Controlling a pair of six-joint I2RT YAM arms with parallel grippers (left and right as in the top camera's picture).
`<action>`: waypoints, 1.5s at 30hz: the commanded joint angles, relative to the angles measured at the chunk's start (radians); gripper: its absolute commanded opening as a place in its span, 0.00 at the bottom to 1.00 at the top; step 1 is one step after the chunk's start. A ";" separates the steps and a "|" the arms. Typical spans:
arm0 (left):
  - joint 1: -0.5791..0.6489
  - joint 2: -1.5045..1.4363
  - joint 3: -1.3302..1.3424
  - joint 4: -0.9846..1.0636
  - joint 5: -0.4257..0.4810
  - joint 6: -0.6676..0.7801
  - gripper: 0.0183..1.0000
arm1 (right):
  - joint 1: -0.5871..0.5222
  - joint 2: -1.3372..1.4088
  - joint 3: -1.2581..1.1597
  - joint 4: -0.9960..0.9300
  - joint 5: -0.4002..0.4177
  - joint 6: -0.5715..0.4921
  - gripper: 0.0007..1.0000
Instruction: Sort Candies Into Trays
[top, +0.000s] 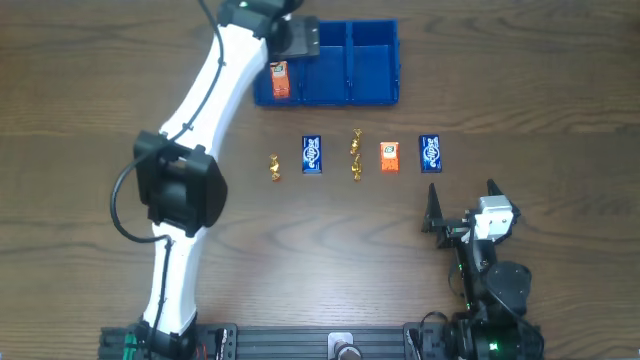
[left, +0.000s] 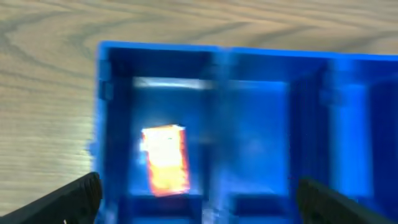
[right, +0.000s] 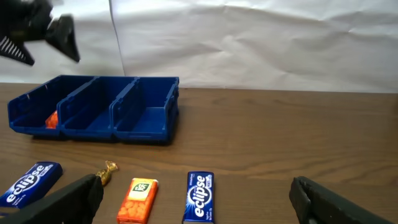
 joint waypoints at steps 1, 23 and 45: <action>-0.196 0.011 0.066 -0.053 -0.060 -0.177 1.00 | 0.003 -0.004 0.000 -0.010 0.002 -0.014 1.00; -0.441 0.259 0.065 -0.107 0.075 -0.473 0.90 | 0.003 -0.004 0.000 -0.010 0.002 -0.014 1.00; -0.450 0.290 0.064 -0.167 0.107 -0.473 0.71 | 0.003 -0.004 0.000 -0.010 0.002 -0.014 1.00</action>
